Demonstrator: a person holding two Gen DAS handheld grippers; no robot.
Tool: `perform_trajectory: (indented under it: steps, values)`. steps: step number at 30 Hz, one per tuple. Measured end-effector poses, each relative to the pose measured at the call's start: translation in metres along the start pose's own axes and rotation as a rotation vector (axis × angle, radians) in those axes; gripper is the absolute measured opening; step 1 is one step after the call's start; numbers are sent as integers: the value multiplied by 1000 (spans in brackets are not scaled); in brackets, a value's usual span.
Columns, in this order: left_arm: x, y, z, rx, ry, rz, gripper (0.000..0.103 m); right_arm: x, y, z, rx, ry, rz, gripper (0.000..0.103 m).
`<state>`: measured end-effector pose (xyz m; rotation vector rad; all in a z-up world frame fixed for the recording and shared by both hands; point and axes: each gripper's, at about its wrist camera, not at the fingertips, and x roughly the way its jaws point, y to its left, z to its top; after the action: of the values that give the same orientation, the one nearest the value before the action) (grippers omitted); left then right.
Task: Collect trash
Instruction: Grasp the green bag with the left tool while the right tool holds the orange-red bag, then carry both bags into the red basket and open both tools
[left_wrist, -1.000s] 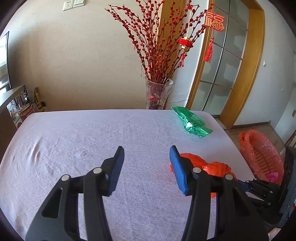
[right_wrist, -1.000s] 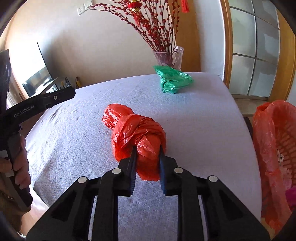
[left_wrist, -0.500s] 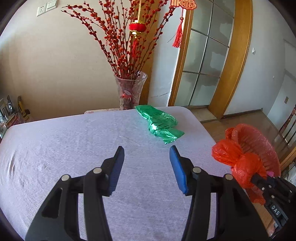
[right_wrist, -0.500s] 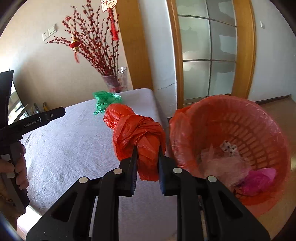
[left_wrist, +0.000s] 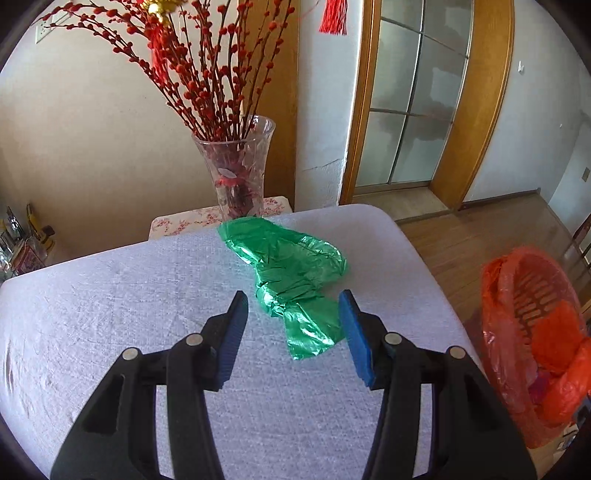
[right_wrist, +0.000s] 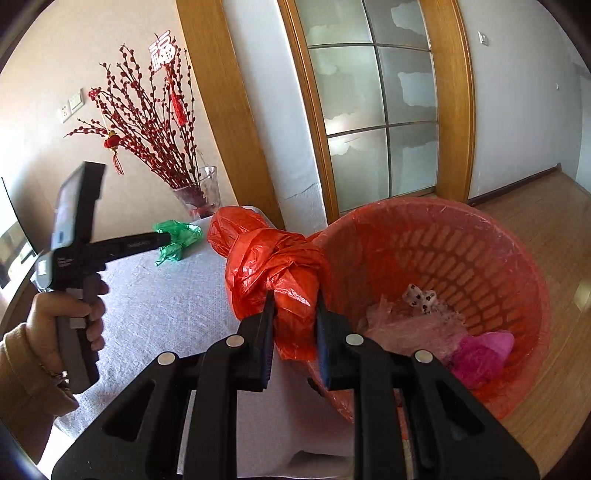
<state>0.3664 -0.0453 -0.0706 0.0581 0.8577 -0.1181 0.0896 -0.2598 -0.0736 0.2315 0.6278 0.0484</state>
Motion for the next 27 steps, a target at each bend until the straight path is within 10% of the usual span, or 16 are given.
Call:
perform_trajectory:
  steps: [11,27]
  values:
    - [26,5,-4,-11,43,-63,5,1,-1,-1,1,-1,7,20]
    - [-54,-13,-16,48,-85,-168,4,-29,-7,9,42,-71,-24,20]
